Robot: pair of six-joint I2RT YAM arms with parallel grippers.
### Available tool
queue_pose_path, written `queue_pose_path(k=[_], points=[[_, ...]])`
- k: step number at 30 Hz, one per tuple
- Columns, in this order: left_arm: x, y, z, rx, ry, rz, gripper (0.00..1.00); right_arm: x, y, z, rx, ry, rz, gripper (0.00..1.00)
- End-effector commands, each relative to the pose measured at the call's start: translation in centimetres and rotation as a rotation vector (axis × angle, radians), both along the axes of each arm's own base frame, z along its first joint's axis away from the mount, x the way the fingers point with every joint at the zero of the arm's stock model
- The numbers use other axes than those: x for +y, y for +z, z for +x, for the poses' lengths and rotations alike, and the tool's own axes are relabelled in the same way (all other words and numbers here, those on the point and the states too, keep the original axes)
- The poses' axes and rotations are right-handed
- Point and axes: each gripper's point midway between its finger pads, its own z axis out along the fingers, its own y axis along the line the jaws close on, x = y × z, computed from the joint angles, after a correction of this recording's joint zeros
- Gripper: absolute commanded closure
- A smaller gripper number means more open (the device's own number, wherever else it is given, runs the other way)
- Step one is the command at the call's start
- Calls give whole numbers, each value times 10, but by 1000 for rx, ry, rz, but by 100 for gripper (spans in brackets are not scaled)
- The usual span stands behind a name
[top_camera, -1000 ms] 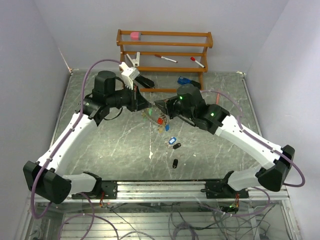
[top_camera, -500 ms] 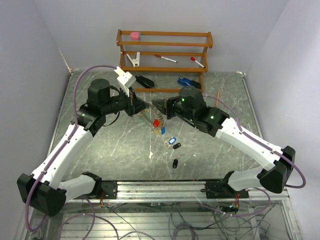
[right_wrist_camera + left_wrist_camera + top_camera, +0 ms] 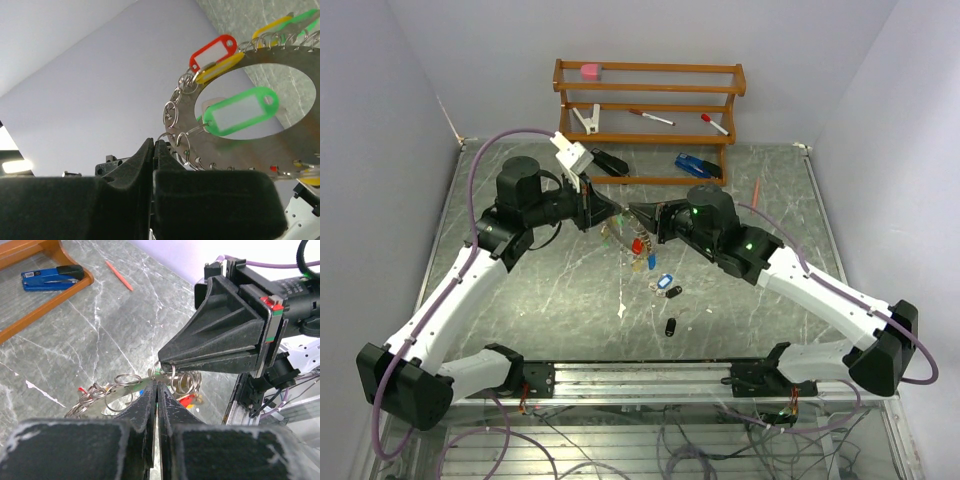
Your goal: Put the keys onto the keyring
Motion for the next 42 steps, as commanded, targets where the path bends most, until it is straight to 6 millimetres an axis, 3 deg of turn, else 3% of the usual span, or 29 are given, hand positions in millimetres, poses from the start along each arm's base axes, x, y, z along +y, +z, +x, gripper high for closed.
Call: queue_pose_path(k=[1,7,12,16,25,42], points=[[-4,16,0,-48,-20,-46,90,0,31,-2,-42,-3,141,100],[-3,11,3,-36,-12,-28,89,5,34,-1,-46,10,184,100],[-1,10,4,-31,-4,-10,79,0,34,0,-48,-13,182,100],[0,11,2,-24,-6,2,78,-4,33,0,-47,-29,172,100],[-2,29,-3,-51,-30,-20,73,-7,32,3,-44,-48,139,100],[-15,14,-23,25,-119,16,79,-2,42,8,-59,-51,128,100]])
